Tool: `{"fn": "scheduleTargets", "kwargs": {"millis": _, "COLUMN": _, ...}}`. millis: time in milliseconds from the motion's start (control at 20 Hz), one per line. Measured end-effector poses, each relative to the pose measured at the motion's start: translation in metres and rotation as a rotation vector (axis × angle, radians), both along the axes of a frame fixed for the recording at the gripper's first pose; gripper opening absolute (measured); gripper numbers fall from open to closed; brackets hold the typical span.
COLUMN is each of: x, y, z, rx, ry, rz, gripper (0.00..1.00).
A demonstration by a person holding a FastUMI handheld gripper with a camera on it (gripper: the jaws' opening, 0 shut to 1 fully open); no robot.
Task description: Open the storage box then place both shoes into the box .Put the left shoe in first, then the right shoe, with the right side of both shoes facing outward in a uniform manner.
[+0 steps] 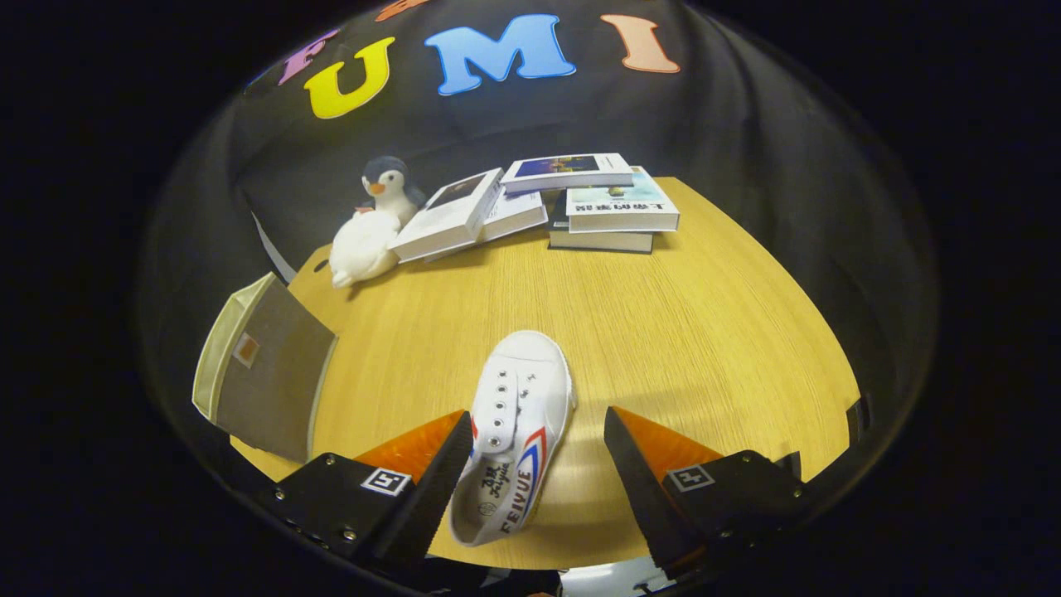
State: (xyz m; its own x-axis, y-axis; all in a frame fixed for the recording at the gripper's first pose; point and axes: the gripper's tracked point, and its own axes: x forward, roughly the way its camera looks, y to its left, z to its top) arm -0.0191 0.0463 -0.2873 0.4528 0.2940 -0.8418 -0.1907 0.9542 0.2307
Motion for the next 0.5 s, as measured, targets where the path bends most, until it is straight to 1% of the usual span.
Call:
{"fn": "scheduleTargets", "kwargs": {"millis": 100, "x": -0.008, "y": -0.004, "z": -0.013, "rx": -0.032, "ry": 0.035, "rz": 0.021, "gripper": 0.97}}
{"fn": "scheduleTargets", "kwargs": {"millis": 350, "x": -0.019, "y": 0.01, "z": -0.046, "rx": -0.084, "ry": 0.107, "rz": 0.073, "gripper": 0.97}}
{"fn": "scheduleTargets", "kwargs": {"millis": 400, "x": -0.02, "y": 0.012, "z": -0.051, "rx": -0.096, "ry": 0.117, "rz": 0.083, "gripper": 0.94}}
{"fn": "scheduleTargets", "kwargs": {"millis": 500, "x": -0.02, "y": 0.016, "z": -0.058, "rx": -0.112, "ry": 0.133, "rz": 0.094, "gripper": 0.94}}
